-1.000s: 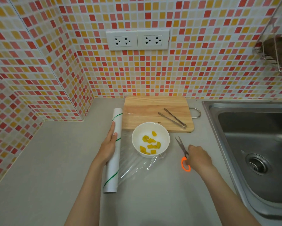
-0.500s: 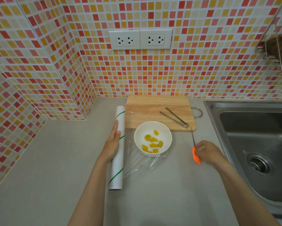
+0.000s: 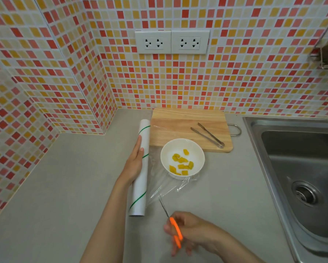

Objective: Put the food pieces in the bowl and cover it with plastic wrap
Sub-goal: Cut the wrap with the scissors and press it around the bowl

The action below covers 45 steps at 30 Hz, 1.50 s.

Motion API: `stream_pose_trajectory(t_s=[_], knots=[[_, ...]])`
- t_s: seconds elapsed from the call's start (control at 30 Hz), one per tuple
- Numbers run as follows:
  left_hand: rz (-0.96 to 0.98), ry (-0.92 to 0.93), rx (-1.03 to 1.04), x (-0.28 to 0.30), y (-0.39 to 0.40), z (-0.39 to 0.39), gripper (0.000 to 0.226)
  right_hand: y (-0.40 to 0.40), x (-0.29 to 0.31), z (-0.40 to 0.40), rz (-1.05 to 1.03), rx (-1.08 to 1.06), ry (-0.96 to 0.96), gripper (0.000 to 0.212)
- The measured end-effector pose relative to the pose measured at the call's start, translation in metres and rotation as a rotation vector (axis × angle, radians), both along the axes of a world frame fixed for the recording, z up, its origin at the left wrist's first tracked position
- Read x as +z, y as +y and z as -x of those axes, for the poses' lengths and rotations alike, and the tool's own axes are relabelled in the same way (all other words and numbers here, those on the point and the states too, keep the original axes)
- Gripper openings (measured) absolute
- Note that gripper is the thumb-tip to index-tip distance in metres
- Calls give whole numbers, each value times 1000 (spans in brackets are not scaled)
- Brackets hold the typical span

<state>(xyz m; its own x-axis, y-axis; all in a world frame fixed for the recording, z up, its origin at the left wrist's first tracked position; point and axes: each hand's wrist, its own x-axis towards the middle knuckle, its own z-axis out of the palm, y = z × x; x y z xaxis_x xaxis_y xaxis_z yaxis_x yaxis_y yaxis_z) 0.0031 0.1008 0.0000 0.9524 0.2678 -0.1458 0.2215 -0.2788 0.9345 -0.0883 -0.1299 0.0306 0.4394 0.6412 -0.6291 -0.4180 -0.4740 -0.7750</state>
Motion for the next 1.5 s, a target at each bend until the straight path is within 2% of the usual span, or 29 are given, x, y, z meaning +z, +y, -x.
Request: stream_pose_trajectory(t_s=[0.13,0.47,0.7,1.03,1.5], knots=[[3,-6,2,-1,0,2,47,25,-5,-10,-9,-143,-69,45],[29,-27,7,0,-4,5,47,53,-16,-23,20,-320,-170,52],[27,-19,13,3,-4,6,47,57,-12,-25,-63,-289,-95,57],[20,-10,14,2,-2,8,46,59,-17,-28,-83,-371,-110,47],[57,-35,45,7,-2,12,47,80,-4,-50,-56,-467,-126,47]])
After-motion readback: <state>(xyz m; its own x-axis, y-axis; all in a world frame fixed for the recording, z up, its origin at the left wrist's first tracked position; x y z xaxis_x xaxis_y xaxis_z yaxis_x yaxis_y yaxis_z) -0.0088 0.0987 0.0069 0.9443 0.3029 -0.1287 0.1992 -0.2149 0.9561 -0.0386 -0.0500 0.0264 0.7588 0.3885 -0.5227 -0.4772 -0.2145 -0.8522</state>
